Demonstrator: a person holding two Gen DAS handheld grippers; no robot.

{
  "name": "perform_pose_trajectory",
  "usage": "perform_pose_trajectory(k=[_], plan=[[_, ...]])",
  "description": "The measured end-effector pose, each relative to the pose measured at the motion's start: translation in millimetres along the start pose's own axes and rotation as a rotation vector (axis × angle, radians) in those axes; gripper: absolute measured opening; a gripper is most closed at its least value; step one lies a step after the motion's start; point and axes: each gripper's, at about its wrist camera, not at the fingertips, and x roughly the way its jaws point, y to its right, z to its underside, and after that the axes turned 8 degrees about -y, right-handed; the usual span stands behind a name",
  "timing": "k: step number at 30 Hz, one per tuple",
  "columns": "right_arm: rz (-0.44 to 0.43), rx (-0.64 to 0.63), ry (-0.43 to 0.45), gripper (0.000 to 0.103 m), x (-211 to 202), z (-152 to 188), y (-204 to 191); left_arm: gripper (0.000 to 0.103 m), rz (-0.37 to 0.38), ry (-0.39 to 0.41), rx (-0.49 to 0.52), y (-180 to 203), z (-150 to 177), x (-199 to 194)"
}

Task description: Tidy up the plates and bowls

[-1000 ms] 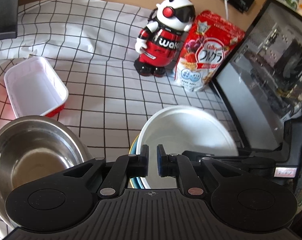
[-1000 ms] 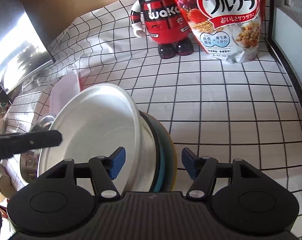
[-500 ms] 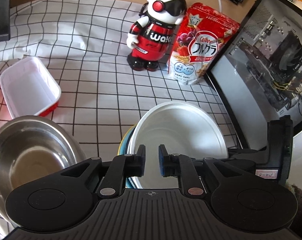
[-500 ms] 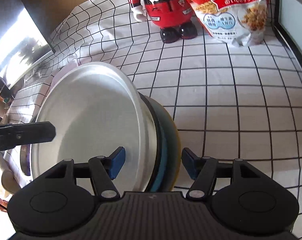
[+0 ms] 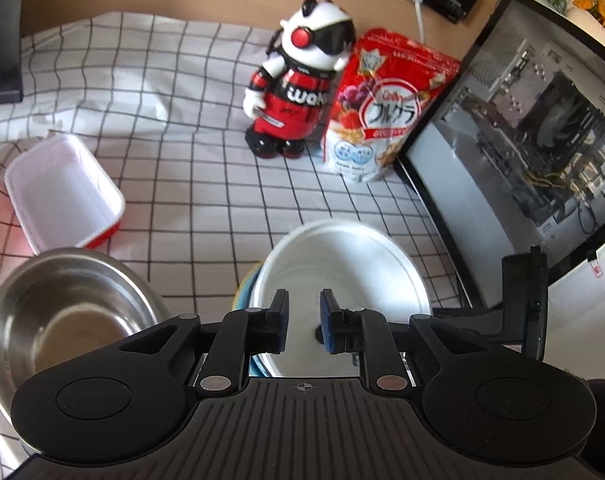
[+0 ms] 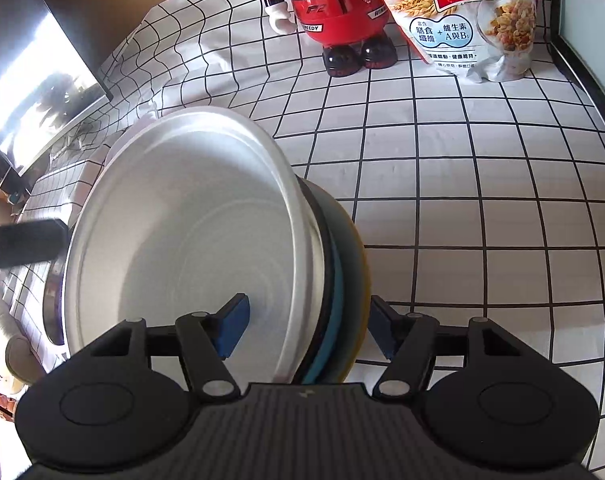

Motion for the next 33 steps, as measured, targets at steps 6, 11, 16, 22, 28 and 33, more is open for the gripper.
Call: perform_pose_trajectory(k=[6, 11, 16, 22, 28, 33], plan=[[0.027, -0.017, 0.035, 0.065, -13.5, -5.0, -4.7, 0.018, -0.095, -0.066, -0.027, -12.3, -1.3, 11.5], [0.045, -0.025, 0.068, 0.065, -26.7, -7.0, -3.9, 0.02, -0.068, -0.102, -0.097, -26.9, -0.2, 28.2], [0.053, -0.025, 0.038, 0.064, -23.1, -3.8, -3.0, 0.032, -0.087, -0.156, -0.131, -32.9, -3.9, 47.5], [0.053, -0.002, -0.016, 0.049, -12.6, -3.5, -0.2, 0.034, -0.076, -0.228, -0.153, -35.7, -8.1, 73.2], [-0.004, 0.027, -0.047, 0.046, -10.2, -0.3, 8.8, 0.033, -0.079, -0.282, -0.138, -27.9, -7.1, 89.2], [-0.037, 0.046, -0.06, 0.046, -8.4, -1.5, 15.3, 0.038, -0.077, -0.288, -0.14, -26.0, -9.8, 92.7]])
